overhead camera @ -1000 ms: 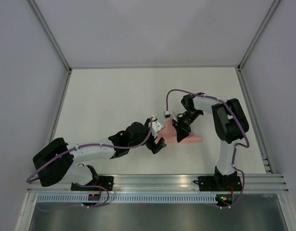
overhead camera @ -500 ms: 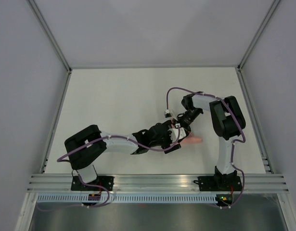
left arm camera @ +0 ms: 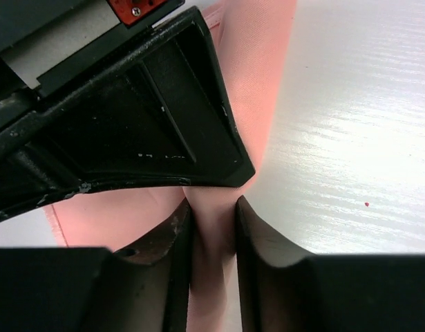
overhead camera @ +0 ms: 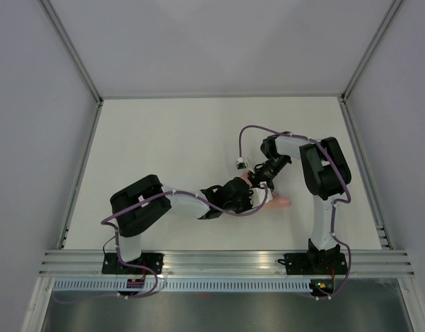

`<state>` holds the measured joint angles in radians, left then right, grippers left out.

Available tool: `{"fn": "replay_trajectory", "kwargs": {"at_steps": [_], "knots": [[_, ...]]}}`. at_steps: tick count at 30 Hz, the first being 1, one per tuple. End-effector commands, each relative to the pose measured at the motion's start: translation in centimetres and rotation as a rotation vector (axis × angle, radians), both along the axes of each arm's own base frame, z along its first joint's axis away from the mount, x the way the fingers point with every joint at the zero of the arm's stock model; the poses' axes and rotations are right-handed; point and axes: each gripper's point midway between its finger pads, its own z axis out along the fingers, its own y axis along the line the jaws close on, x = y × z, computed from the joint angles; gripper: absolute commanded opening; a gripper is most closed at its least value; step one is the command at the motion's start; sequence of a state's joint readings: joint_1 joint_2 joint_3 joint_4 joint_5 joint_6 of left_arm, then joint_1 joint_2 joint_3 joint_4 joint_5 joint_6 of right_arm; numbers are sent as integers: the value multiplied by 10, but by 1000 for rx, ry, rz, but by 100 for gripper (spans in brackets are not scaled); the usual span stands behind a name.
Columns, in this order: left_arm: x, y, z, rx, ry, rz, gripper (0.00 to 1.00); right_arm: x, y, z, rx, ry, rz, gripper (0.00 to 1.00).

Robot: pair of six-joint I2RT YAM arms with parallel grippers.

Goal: Fold the napkin, place the utensils inside, and roll it up
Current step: Roll the napkin with the utensil

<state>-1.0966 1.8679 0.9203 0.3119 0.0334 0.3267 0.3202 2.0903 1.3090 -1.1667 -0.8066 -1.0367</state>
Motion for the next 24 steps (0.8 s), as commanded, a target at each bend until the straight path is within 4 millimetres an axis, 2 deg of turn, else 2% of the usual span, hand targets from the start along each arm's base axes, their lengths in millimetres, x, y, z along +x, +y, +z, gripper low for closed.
{"fn": "replay_trajectory", "kwargs": {"at_steps": [1, 2, 5, 6, 7, 9, 13, 16, 23, 24], "knots": [[-8, -3, -13, 31, 52, -44, 28, 18, -8, -31, -35, -111, 65, 25], [-11, -2, -16, 42, 67, -50, 28, 18, -8, -30, -35, -112, 65, 24], [-16, 0, -23, 57, 119, -66, 16, 18, -8, -29, -34, -112, 63, 25], [-17, 1, -26, 62, 138, -68, 6, 18, -8, -28, -35, -113, 62, 25], [-18, 1, -26, 56, 166, -81, 3, 18, -7, -28, -35, -112, 62, 25], [-23, 3, -30, 56, 238, -103, 2, 18, -7, -26, -33, -113, 55, 30], [-30, 9, -36, 60, 369, -126, 2, 21, -6, -20, -31, -129, 32, 48], [-36, 14, -40, 62, 465, -148, 2, 27, -4, -10, -24, -159, -2, 55], [-44, 23, -52, 100, 632, -152, 2, 54, -6, 16, -31, -282, -139, 66], [-43, 24, -53, 102, 644, -142, 2, 65, -5, 18, -27, -329, -160, 66]]}}
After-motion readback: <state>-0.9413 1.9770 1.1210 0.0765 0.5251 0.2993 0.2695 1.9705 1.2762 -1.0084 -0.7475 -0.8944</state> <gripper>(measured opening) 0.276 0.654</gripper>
